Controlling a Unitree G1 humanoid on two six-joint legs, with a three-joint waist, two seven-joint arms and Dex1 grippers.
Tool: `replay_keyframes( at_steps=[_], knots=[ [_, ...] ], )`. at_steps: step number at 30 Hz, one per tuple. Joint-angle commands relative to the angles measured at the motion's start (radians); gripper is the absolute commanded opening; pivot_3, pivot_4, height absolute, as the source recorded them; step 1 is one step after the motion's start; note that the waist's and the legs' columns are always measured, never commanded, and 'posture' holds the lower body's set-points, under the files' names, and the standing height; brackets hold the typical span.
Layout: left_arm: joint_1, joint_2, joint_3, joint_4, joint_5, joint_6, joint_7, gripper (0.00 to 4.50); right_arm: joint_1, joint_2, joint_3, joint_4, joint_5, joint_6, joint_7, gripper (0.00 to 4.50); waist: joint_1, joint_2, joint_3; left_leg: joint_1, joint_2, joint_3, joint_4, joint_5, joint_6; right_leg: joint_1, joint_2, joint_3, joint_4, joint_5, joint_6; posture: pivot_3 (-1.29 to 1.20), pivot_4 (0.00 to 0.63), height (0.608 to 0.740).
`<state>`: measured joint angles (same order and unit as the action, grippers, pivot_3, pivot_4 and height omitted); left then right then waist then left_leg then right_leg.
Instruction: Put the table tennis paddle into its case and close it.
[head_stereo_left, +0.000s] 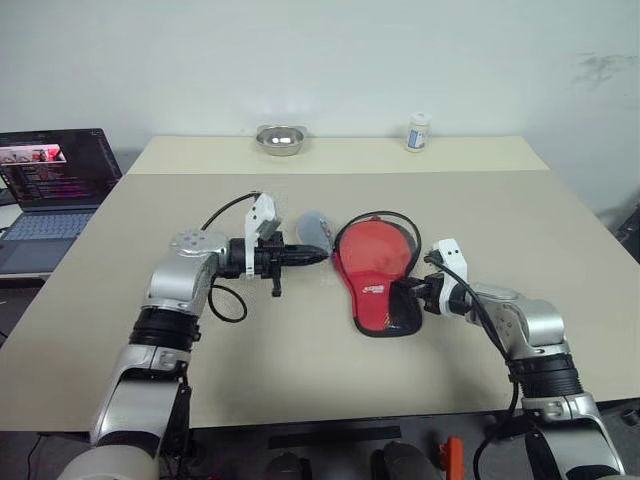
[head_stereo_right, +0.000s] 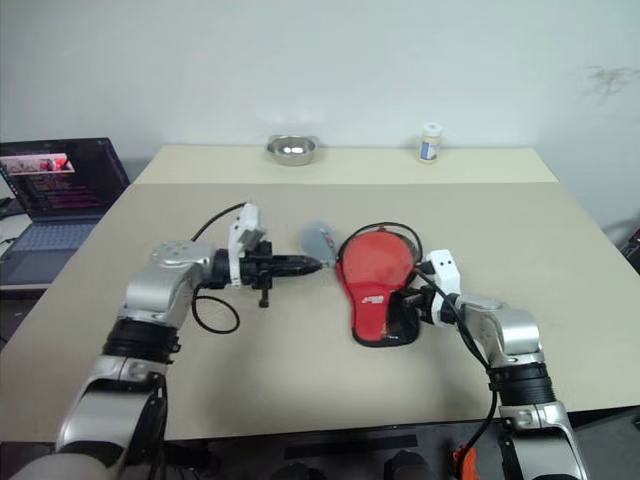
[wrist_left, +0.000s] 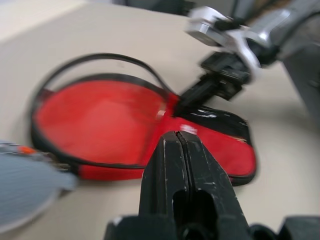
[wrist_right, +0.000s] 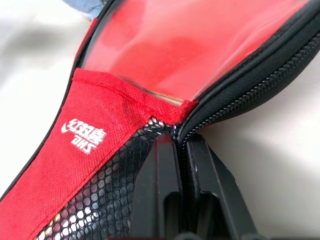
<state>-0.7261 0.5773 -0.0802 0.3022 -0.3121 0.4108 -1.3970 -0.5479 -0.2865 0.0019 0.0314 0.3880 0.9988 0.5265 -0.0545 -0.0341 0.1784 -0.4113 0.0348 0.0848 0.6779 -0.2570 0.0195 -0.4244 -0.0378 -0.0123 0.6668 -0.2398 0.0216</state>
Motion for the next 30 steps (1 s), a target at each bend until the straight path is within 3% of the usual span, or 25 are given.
replay_keyframes(
  at_steps=[1, 10, 19, 30],
  knots=[
    [0.053, 0.042, -0.033, -0.137, -0.050, 0.048, -0.078, 0.00, 0.016, 0.043, 0.038, -0.160, 0.074, 0.080, -0.001, 0.03, 0.000, 0.000, 0.000, 0.000, 0.000, 0.000, 0.000, 0.000, 0.000, 0.000, 0.000, 0.000, 0.000, 0.000, 0.000, 0.00, 0.150, 0.740],
    [0.137, 0.086, -0.053, -0.246, -0.098, 0.110, -0.090, 0.00, 0.196, 0.114, 0.006, -0.467, 0.148, 0.300, -0.137, 0.03, 0.025, 0.000, 0.000, -0.004, -0.003, -0.001, 0.000, 0.000, 0.000, -0.002, -0.001, -0.002, 0.000, 0.000, -0.001, 0.00, 0.150, 0.740],
    [0.145, 0.076, -0.064, -0.237, -0.102, 0.102, -0.076, 0.00, 0.332, 0.272, -0.201, -0.626, 0.151, 0.476, -0.317, 0.03, 0.029, 0.000, 0.000, -0.004, -0.004, -0.002, 0.000, 0.000, 0.000, -0.001, -0.002, -0.003, -0.002, -0.001, 0.000, 0.00, 0.150, 0.740],
    [0.133, 0.067, -0.084, -0.207, -0.092, 0.079, -0.089, 0.00, 0.438, 0.297, -0.251, -0.801, 0.186, 0.612, -0.315, 0.03, 0.029, 0.000, 0.000, -0.004, -0.004, -0.003, 0.000, 0.000, 0.000, -0.001, -0.002, -0.003, -0.003, -0.001, 0.000, 0.00, 0.150, 0.740]
  ],
)
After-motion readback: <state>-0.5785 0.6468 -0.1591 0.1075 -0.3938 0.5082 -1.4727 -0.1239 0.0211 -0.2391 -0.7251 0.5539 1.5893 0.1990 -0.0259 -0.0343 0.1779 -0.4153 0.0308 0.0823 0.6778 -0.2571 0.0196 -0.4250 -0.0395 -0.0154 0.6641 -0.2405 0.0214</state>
